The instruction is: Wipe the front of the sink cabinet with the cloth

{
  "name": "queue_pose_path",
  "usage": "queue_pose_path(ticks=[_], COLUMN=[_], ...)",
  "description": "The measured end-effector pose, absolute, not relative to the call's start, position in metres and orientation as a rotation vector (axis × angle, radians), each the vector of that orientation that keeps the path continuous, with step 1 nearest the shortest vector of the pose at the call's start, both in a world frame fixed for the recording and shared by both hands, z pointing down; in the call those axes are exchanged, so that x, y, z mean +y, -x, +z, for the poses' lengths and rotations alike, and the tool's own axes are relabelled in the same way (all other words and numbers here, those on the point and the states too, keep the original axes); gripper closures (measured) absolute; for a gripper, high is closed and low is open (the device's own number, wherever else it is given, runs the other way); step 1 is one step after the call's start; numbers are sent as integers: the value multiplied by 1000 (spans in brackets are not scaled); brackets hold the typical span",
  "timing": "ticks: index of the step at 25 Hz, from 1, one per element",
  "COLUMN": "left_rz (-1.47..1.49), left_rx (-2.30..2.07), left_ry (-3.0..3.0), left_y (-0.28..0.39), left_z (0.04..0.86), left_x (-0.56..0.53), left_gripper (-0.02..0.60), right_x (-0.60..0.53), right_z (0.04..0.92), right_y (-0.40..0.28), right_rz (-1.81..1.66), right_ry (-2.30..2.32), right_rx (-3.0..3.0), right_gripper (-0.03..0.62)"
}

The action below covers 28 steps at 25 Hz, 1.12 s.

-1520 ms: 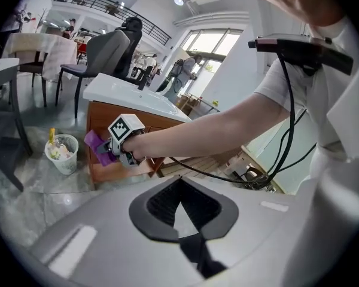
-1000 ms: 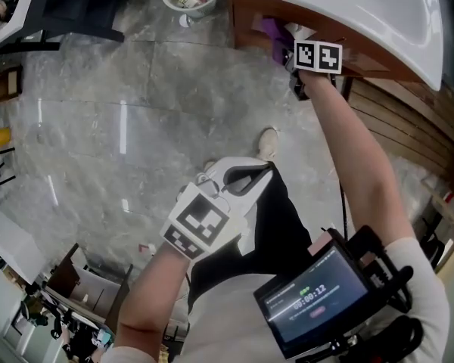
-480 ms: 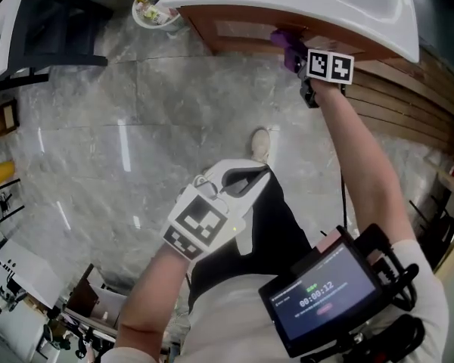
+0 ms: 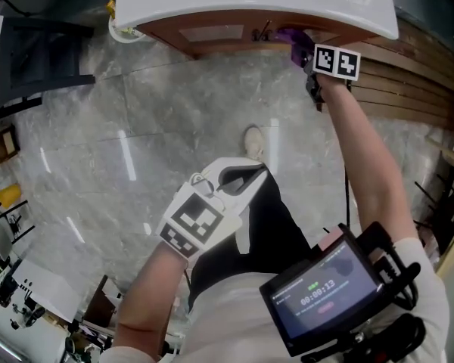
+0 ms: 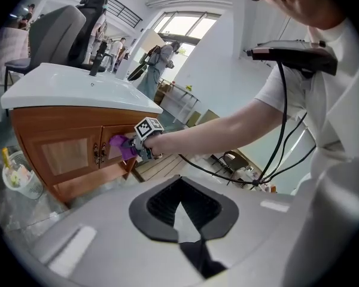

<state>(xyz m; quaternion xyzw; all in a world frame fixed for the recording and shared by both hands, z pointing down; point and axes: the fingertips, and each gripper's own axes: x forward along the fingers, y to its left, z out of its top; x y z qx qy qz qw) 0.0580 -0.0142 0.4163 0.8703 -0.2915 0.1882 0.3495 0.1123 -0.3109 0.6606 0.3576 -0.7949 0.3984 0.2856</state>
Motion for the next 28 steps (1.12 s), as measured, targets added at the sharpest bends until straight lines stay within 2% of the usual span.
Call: queue_pose_path(ticks=[21, 28], left_rz=[530, 517], left_rx=[-644, -658], left_ry=[-2305, -2304], left_y=[-109, -103], left_z=[417, 420], left_x=[-54, -51], left_gripper=[574, 574], right_x=[-355, -351], right_z=[669, 669], right_y=[-290, -306], right_rz=[1079, 1047], right_ry=[-1234, -1271], right_rx=[-1964, -1936], right_gripper=[511, 511])
